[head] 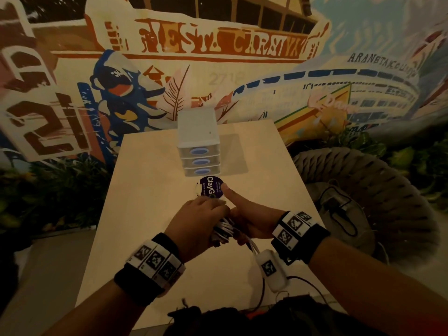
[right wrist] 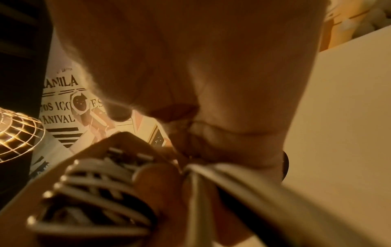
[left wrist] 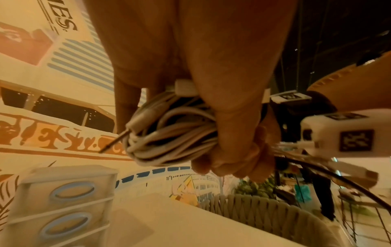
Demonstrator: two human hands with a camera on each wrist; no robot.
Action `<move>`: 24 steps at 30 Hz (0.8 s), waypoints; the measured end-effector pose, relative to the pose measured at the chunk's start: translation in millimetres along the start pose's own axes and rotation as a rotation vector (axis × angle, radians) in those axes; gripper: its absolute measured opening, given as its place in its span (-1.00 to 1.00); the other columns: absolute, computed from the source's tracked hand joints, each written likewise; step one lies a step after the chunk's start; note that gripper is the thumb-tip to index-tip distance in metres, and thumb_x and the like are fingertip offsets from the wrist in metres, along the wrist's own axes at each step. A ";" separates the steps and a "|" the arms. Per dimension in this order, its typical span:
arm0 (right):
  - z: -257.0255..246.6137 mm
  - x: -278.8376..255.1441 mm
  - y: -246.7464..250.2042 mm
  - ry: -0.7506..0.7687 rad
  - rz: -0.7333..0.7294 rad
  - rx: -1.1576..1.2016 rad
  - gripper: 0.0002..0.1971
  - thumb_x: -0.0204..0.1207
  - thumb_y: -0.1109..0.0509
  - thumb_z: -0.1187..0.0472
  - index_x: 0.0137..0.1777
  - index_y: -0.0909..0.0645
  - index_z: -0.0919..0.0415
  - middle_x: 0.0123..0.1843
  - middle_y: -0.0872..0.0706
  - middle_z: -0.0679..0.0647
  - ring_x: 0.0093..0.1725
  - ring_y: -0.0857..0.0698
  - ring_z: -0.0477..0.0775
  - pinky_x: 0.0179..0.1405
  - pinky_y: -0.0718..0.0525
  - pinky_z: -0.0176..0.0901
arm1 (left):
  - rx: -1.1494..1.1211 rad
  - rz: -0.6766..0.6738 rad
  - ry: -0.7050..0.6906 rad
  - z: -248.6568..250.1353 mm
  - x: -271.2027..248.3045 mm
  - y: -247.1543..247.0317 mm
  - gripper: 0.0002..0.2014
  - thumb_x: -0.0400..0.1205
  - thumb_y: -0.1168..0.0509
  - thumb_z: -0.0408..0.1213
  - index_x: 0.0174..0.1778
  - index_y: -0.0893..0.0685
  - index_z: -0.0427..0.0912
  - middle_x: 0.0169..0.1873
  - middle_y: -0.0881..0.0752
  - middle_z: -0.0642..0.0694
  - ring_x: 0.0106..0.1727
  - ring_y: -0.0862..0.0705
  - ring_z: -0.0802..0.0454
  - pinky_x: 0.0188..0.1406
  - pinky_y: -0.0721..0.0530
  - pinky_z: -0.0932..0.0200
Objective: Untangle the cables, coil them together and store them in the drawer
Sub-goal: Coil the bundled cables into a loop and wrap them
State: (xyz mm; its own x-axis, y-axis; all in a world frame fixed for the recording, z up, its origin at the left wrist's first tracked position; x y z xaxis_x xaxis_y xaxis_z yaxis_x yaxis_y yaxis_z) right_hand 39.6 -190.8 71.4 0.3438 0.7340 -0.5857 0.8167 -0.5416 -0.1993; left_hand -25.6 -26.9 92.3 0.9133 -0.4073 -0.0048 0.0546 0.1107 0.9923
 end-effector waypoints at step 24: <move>-3.8 5.2 -19.5 -0.168 0.111 -0.727 -0.85 0.52 -0.55 0.19 0.03 -0.81 0.22 -0.33 -0.84 -0.07 -0.38 -0.77 -0.12 -0.12 -0.79 -0.17 | -0.008 -0.198 0.196 16.3 2.1 -15.3 -0.66 0.61 -0.38 0.08 0.19 -0.56 -0.01 0.00 -0.73 0.04 0.09 -0.61 0.03 -0.16 -0.57 0.19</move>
State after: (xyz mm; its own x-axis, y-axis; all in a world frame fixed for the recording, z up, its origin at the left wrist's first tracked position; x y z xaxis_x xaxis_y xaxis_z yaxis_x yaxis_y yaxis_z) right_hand 27.2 -174.9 75.2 0.4139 0.5870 -0.6958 0.9016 -0.1590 0.4022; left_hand -31.1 -44.2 79.1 0.9450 -0.2386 -0.2236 0.2428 0.0538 0.9686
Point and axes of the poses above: each hand's wrist, its own x-axis towards the middle knuckle, its own y-axis out of the back of the hand, z = x × y, the point moved 1 cm from there along x, towards the middle knuckle
